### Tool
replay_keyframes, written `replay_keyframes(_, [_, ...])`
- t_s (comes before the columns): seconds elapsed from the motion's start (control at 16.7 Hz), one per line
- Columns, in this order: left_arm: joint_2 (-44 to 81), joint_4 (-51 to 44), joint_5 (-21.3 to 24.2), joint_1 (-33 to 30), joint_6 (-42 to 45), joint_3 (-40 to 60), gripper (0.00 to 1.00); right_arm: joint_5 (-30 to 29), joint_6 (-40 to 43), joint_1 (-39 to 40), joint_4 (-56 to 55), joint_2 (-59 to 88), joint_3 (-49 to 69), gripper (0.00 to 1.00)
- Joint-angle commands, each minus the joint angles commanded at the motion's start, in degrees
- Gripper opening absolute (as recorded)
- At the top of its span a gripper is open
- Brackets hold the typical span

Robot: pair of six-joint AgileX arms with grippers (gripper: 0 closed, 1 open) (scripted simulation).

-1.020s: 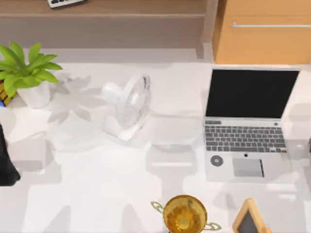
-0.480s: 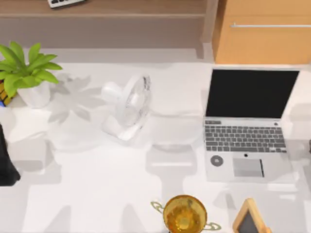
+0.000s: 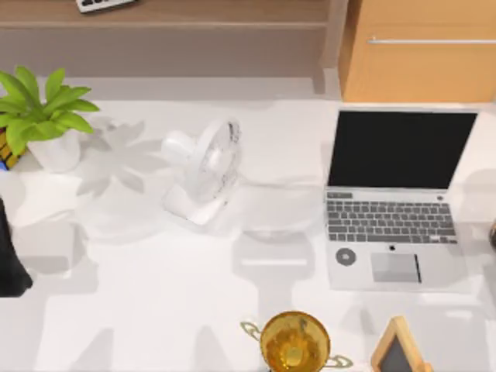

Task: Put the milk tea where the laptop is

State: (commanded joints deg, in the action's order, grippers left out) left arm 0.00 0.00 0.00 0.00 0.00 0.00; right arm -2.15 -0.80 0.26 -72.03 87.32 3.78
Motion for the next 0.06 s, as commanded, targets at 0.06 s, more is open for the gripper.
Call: replay_keyframes(0.06, [0.0, 0.0, 0.0, 0.0, 0.0, 0.0, 1.0, 0.0, 0.0, 0.0, 0.0, 0.0, 0.0, 1.0])
